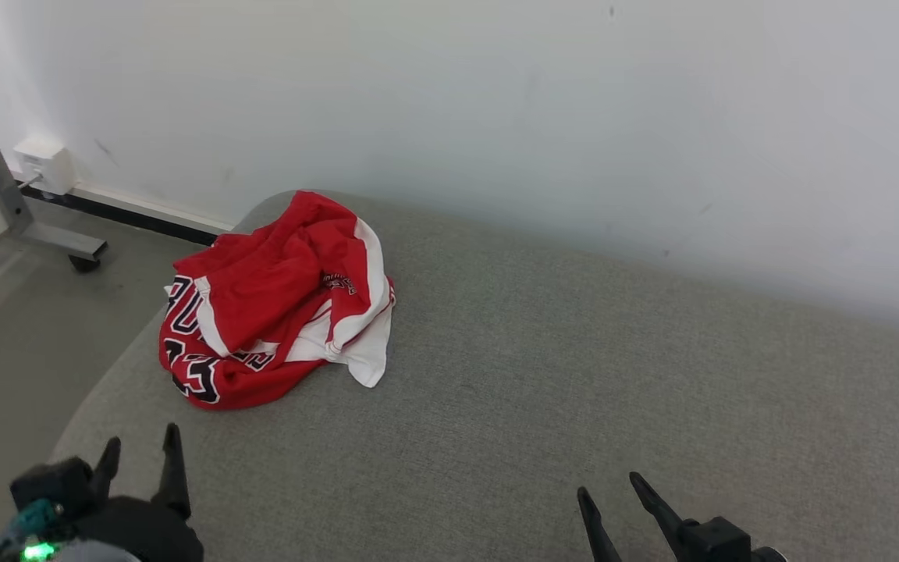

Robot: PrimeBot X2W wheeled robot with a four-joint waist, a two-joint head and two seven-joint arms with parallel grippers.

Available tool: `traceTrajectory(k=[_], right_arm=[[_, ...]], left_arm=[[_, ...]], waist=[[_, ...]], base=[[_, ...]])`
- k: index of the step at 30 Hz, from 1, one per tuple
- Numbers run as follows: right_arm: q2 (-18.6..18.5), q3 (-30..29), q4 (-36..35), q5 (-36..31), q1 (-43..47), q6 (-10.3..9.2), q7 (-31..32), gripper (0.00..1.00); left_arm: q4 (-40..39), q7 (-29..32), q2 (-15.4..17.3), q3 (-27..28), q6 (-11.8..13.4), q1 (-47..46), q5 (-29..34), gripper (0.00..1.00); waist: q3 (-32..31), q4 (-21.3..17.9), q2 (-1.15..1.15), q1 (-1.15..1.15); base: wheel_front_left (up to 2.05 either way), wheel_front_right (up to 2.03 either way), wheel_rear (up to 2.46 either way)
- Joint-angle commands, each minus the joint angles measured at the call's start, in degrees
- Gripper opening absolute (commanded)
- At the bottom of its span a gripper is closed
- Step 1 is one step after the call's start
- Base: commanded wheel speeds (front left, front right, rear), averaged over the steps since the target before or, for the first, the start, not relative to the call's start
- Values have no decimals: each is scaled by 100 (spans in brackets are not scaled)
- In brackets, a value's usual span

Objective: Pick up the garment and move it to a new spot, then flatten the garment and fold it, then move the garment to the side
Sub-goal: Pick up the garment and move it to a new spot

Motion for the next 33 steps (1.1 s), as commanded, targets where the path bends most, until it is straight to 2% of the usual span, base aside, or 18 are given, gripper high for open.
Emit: traceTrajectory(k=[1,5,9,15,24,29,32,33], right_arm=[[-13,98,-74,-90,-36,-14,57,100],[-12,200,-199,-205,-60,-14,193,100],[-15,331,-569,-506,-208,-14,475,100],[-14,478,-1086,-831,-294,-14,779,100],[-11,626,-1674,-1103,-306,-14,1051,100],[-11,575,-1861,-1179,-343,-14,1130,100],[-11,525,-1909,-1174,-351,-14,1122,100],[-11,512,-1911,-1158,-348,-14,1114,100]], left_arm=[[239,149,57,112,5,-434,-159,100],[681,396,126,273,20,-954,-412,100],[1227,671,309,574,34,-1840,-819,100],[1834,1030,579,946,35,-2705,-1332,100],[2390,1551,1099,688,170,-3457,-1073,100],[2585,1669,1283,484,466,-3625,-782,100],[2721,1675,1369,458,545,-3640,-732,100],[2749,1644,1391,447,546,-3656,-721,65]], waist=[[165,-285,-1,0],[338,-549,-1,0],[931,-1021,-1,0],[1607,-1454,-1,0],[2388,-1786,-1,0],[2642,-1849,-1,0],[2694,-1855,-1,0],[2691,-1851,-1,0]], base=[[0,0,0],[0,0,0],[0,0,0],[0,0,0],[0,0,0],[0,0,0],[0,0,0],[0,0,0]])
